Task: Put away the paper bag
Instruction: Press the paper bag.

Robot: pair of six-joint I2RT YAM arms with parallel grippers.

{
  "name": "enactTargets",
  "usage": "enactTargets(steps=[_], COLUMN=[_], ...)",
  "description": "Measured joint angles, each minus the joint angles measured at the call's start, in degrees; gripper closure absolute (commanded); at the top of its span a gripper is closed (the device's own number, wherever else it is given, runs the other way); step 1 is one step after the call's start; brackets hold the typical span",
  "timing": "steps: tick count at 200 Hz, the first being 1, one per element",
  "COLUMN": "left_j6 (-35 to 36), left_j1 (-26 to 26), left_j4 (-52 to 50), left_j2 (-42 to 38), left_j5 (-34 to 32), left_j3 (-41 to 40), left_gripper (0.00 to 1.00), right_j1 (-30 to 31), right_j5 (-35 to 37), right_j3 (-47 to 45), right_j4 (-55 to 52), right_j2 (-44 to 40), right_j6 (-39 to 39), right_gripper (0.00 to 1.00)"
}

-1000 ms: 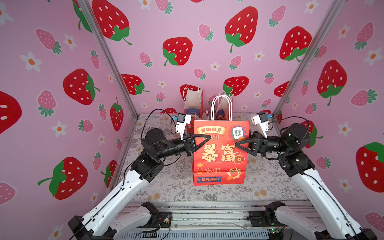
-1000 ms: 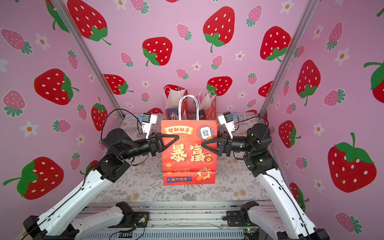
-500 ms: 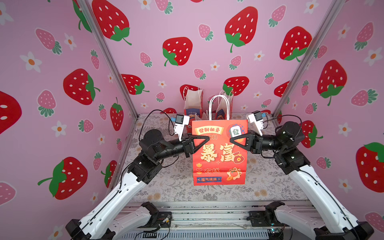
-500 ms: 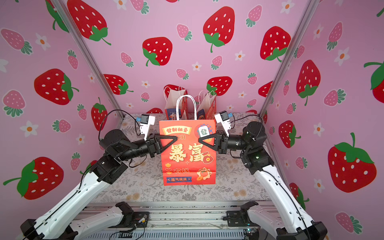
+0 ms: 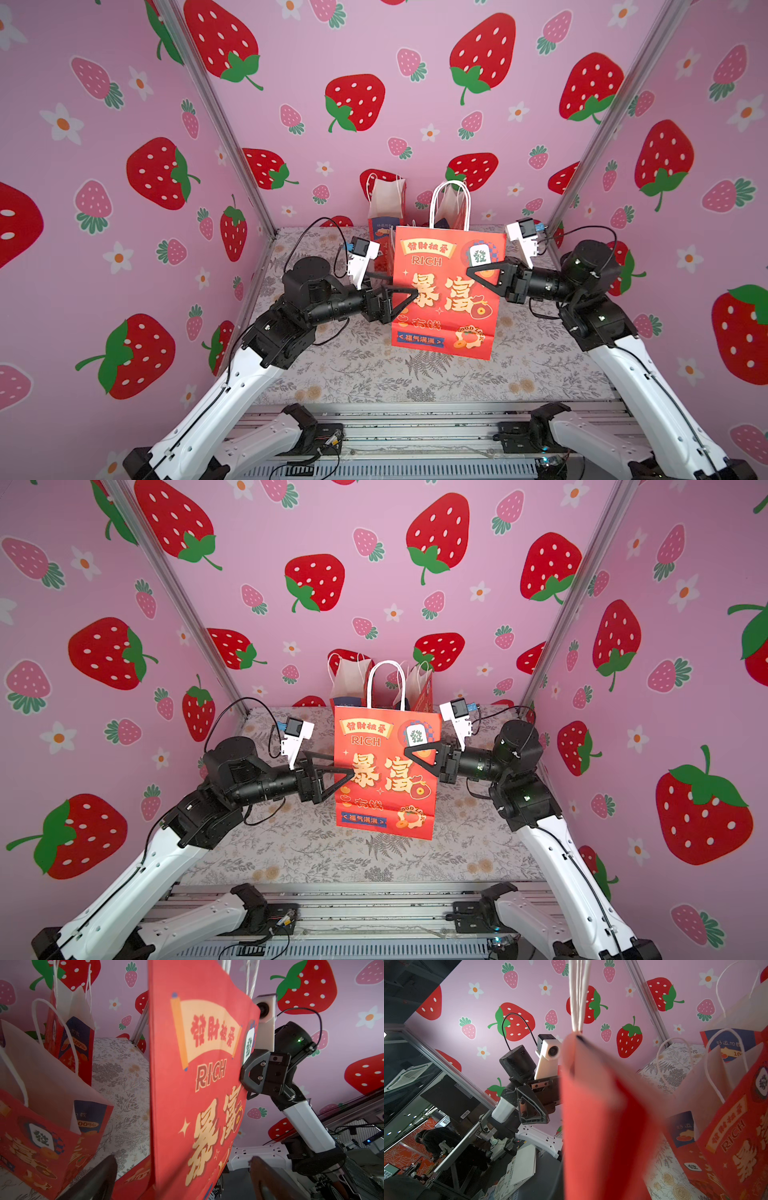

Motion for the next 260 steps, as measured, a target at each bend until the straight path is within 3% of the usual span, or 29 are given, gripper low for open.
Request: enactTargets(steps=[44,77,138,176,208,260], left_j6=[-1.14,-3.43,-8.09,-9.03,-8.83,-7.89], left_j1=[0.09,0.09,0.04,-0.57,-1.25,-1.42], left_j4=[2.4,8.07,19.67,21.9,21.79,21.55], left_j2=[4.31,2.75,-1.27,-1.09,-1.03,-2.58], left_j5=[7.34,10.56,13.86,14.08,14.01,12.39], left_j3=[-0.28,-1.86,-4.35,-5.51,-5.73,-5.84], left_gripper=[0.01,0.01,0.2,0.32,0.49,0.92], right_j1=[0.0,0.0,0.52,1.55,2.16,2.32], right_j5=[-2.51,-4.04,-5.11,-5.09,-5.07,-5.22], right_j3=[-1.03,-1.38,-1.7,-1.7,-1.7,-1.7], right_j4=[8.79,12.39,16.41,17.94,18.34,18.32], right_j2=[-0.02,0.02,0.48,0.7,0.74,1.07], right_j6=[6.67,9.29,12.33,13.49,14.08,14.25], right_gripper=[1.0,1.0,1.0,1.0,1.0,0.99])
